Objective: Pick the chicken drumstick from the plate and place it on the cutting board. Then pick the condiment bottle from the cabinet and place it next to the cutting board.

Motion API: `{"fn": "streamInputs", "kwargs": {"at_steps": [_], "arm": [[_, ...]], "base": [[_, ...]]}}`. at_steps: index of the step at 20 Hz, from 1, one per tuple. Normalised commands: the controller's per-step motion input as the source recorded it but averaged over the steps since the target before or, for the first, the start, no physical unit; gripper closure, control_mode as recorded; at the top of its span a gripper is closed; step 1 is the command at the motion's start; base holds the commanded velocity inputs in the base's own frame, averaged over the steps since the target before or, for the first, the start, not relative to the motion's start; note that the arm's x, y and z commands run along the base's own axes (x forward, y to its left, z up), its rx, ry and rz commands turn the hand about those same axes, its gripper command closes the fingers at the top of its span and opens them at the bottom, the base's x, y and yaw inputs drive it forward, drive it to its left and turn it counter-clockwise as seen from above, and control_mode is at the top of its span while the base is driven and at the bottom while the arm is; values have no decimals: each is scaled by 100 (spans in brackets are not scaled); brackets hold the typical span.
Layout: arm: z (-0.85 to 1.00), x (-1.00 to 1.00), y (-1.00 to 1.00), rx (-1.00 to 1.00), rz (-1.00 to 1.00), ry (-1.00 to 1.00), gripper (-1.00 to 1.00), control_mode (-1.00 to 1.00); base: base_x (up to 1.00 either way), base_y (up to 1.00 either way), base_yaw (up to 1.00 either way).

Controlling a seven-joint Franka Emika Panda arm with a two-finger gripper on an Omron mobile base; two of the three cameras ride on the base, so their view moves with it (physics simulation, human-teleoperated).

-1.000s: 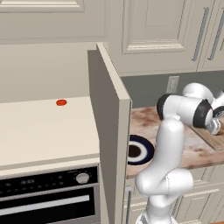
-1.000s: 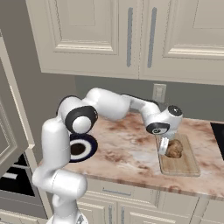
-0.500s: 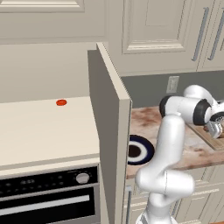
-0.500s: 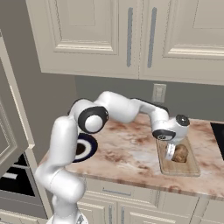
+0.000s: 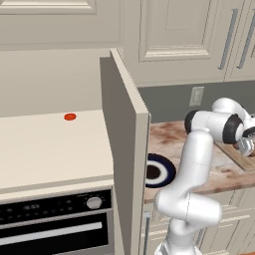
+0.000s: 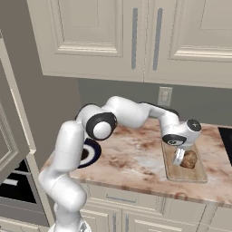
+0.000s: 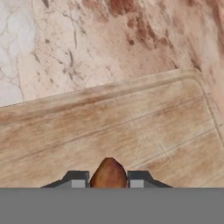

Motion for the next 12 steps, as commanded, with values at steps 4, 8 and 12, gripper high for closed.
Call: {"fn": "streamInputs", "kwargs": {"at_steps": [4,8,12], "arm": [[-29,2,0,0,2,-2,-100,-100],[-20,0,0,0,1,-4,-100,-100],[-3,0,0,0,0,0,-100,-100]], "base": [[0,0,0],[0,0,0],[0,0,0]]}}
